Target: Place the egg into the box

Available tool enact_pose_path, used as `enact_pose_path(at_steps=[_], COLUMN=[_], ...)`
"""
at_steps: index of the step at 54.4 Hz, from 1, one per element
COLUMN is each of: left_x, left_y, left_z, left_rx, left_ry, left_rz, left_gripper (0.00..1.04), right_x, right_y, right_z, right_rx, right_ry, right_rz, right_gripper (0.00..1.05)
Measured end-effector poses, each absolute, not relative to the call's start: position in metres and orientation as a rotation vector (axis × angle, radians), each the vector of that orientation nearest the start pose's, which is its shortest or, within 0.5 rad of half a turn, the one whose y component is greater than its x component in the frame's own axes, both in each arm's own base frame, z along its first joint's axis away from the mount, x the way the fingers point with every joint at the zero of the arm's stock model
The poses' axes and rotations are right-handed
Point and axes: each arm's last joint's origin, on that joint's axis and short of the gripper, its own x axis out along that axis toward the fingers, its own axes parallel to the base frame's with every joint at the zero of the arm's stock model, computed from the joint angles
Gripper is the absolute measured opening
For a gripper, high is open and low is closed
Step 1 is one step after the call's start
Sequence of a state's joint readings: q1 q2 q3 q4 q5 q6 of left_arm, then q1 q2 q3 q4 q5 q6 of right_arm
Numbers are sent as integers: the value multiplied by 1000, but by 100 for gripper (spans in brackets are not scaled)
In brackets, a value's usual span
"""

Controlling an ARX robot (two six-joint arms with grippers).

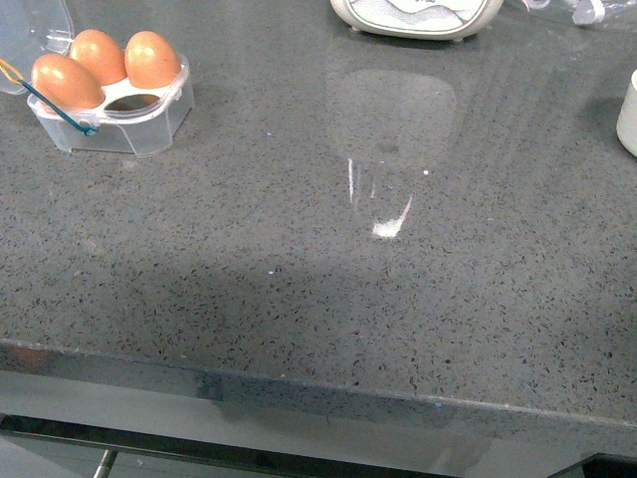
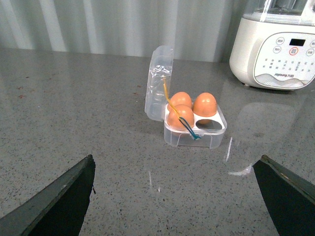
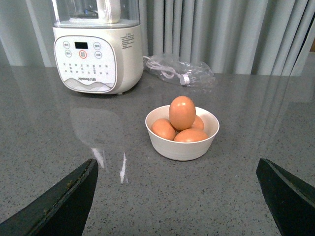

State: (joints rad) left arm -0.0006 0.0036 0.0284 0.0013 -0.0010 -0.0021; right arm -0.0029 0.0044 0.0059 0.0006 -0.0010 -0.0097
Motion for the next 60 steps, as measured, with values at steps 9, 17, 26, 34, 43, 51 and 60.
enact_pose_path(at_steps=[9, 17, 26, 34, 43, 51, 60], left_x=[96, 96, 96, 96, 96, 96, 96], left_y=[0, 0, 0, 0, 0, 0, 0], left_z=[173, 173, 173, 173, 173, 173, 173], left_rx=[-2, -2, -2, -2, -2, -2, -2], left_ry=[-26, -26, -26, -26, -26, -26, -26], left_rz=[0, 0, 0, 0, 0, 0, 0], left_gripper=[98, 98, 98, 98, 98, 98, 98], right_x=[98, 98, 98, 98, 98, 98, 98], right_y=[0, 0, 0, 0, 0, 0, 0], right_z=[165, 165, 165, 165, 165, 165, 165], right_rx=[-10, -10, -10, -10, -10, -10, -10], right_ry=[-2, -2, -2, -2, -2, -2, -2], right_rz=[-2, -2, -2, -2, -2, -2, -2], right_gripper=[97, 97, 97, 97, 97, 97, 97])
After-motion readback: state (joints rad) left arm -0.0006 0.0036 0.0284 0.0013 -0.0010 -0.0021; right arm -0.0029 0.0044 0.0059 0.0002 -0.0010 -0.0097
